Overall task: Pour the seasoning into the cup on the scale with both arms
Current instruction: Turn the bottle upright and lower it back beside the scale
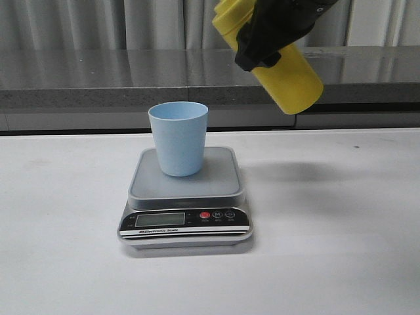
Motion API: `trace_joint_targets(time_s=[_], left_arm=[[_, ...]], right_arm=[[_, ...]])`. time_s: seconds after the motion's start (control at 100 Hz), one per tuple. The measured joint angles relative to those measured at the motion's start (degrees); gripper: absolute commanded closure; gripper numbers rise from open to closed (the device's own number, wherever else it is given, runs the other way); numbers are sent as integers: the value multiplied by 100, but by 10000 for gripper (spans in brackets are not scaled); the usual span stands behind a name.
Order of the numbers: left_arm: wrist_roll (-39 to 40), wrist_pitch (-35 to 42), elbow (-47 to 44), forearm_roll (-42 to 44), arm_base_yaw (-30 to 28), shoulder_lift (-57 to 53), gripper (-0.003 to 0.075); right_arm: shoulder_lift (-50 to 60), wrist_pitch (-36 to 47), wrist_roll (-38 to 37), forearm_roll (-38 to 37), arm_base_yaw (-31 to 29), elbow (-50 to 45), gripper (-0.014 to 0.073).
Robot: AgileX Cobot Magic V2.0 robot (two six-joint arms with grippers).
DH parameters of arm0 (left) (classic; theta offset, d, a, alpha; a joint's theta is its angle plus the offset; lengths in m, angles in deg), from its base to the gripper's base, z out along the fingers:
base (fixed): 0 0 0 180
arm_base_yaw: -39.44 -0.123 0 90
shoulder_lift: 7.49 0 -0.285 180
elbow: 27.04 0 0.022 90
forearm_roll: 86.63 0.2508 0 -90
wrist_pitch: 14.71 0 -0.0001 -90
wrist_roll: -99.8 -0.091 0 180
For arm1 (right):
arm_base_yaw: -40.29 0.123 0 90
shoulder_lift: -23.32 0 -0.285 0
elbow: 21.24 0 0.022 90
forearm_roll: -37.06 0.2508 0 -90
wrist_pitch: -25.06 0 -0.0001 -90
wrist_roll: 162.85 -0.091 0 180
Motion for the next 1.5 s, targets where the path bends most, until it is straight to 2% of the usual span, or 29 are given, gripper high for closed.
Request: trace_joint_targets(time_s=[0.17,0.39,0.51,0.72,0.91,1.27,1.5], left_arm=[[0,0,0,0,0,0,740],[0,0,0,0,0,0,740],[0,0,0,0,0,0,740],[0,0,0,0,0,0,740],[0,0,0,0,0,0,740],[-9,0,0,0,0,0,740],[-9,0,0,0,0,0,740]], right_arm=[[44,775,290,1364,-337,-307,323],[44,2342,1203,2887,-549,-1269,323],[44,3239,1595,3508,-593,-1894,323],[44,4354,1710,4281,-627,-2727,323],[31,4855,1735,4490,-632,-3094,323],[-402,5468,1735,4490,-632,-3122,323],[-574,5589,1735,4424,-632,-3122,323]])
